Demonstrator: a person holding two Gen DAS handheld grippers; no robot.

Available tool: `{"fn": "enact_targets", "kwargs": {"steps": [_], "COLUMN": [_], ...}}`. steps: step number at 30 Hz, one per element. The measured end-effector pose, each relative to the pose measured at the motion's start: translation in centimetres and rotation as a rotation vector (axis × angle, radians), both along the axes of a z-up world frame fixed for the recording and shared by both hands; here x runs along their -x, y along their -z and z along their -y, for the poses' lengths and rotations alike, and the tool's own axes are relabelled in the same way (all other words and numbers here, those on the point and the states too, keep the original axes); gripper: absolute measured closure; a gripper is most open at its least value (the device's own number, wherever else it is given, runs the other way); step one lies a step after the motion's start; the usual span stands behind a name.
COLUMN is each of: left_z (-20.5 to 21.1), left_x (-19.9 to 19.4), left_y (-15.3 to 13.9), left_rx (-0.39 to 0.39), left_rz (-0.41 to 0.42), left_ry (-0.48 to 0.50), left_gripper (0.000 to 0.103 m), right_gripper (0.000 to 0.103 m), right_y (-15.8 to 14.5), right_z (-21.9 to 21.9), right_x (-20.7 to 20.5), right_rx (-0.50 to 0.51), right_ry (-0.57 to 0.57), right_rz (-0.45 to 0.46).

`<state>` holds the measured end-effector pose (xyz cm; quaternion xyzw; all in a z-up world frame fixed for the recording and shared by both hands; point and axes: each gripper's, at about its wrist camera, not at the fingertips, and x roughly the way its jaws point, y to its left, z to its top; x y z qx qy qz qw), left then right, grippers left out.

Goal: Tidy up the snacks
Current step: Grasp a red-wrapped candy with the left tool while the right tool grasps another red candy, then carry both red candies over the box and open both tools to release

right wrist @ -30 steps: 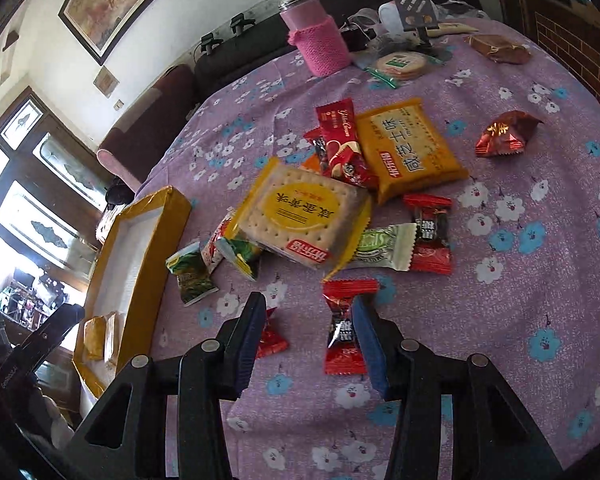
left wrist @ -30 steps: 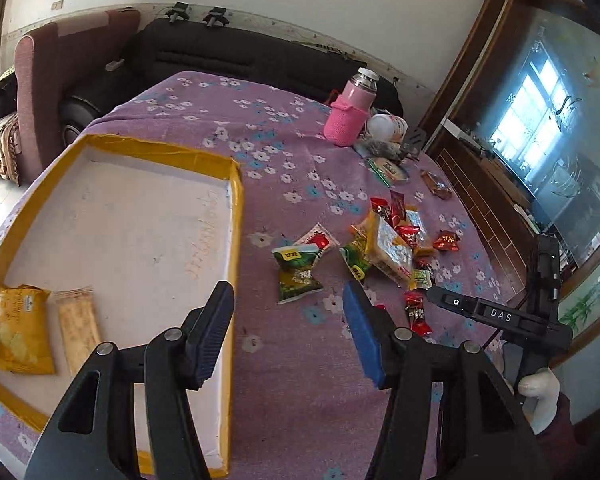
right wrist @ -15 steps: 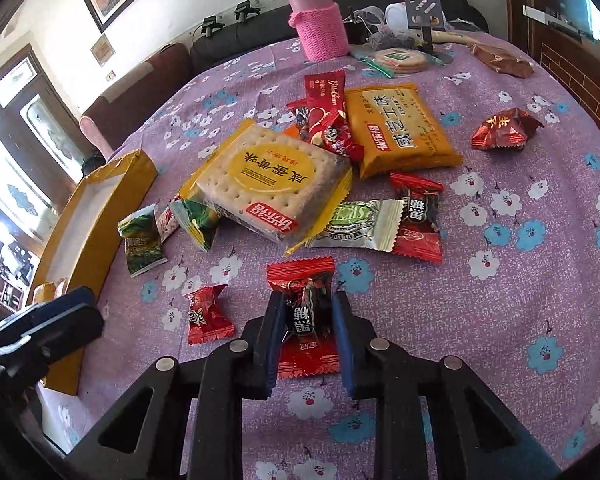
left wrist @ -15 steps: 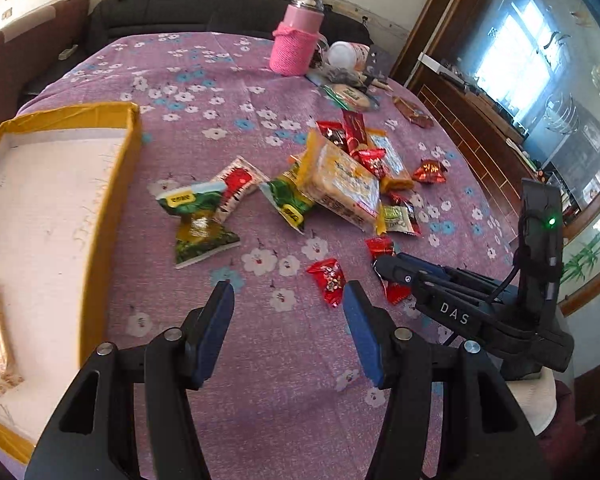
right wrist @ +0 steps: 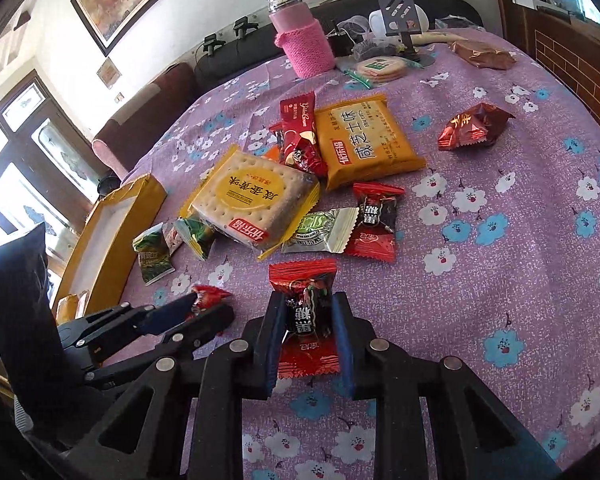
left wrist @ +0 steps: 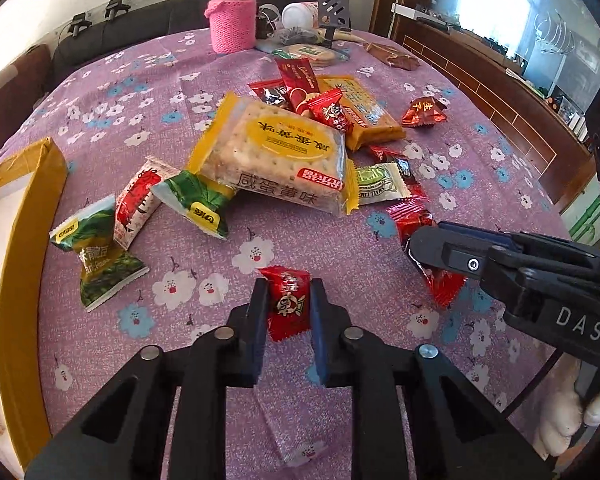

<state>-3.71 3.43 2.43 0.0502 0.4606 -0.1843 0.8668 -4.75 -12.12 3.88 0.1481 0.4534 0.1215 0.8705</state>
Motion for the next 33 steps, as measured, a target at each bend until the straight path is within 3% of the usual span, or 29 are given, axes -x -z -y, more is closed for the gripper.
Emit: {"fn": "enact_targets", "kwargs": {"steps": [5, 9, 16, 19, 22, 24, 26, 31, 33], "left_z": [-1.9, -4.9, -16.7, -22.4, -27.1, -29.1, -30.4, -32.7, -33.3], "left_x": [0.5, 2.0, 4.2, 4.3, 3.8, 3.2, 2.0, -1.0, -2.1], "left_y": [-1.0, -4.6, -13.5, -16.3, -17.7, -17.2, -15.4, -7.9, -5.5], "left_rx": [0.087, 0.181, 0.274, 0.241, 0.22, 0.179, 0.134, 0.147, 0.161], "left_rz": [-0.002, 0.045, 0.206, 0.278, 0.318, 0.313, 0.278, 0.12, 0.065], "left_ry": [-0.034, -0.072, -0.249, -0.364, -0.445, -0.487, -0.515, -0.558, -0.571], "left_gripper": [0.088, 0.088, 0.087, 0.087, 0.087, 0.087, 0.087, 0.087, 0.087], "right_gripper": [0.079, 0.079, 0.079, 0.079, 0.079, 0.079, 0.079, 0.079, 0.08], "right_y": [-0.9, -3.4, -14.3, -20.1, -23.4, -22.9, -19.8, -6.6, -3.1], "right_z": [-0.6, -1.8, -6.9, -10.1, -14.3, -17.9, -21.7, -29.6, -31.6], "right_x": [0.5, 1.1, 1.0, -0.4, -2.1, -3.3, -4.4, -6.4, -7.0], "right_rx": [-0.012, -0.039, -0.204, -0.315, -0.379, -0.344, -0.293, -0.14, -0.112], "right_ry": [-0.018, -0.062, -0.242, -0.326, -0.41, -0.437, -0.472, -0.488, -0.478], "right_rz": [0.023, 0.063, 0.216, 0.284, 0.303, 0.278, 0.197, -0.074, -0.135]}}
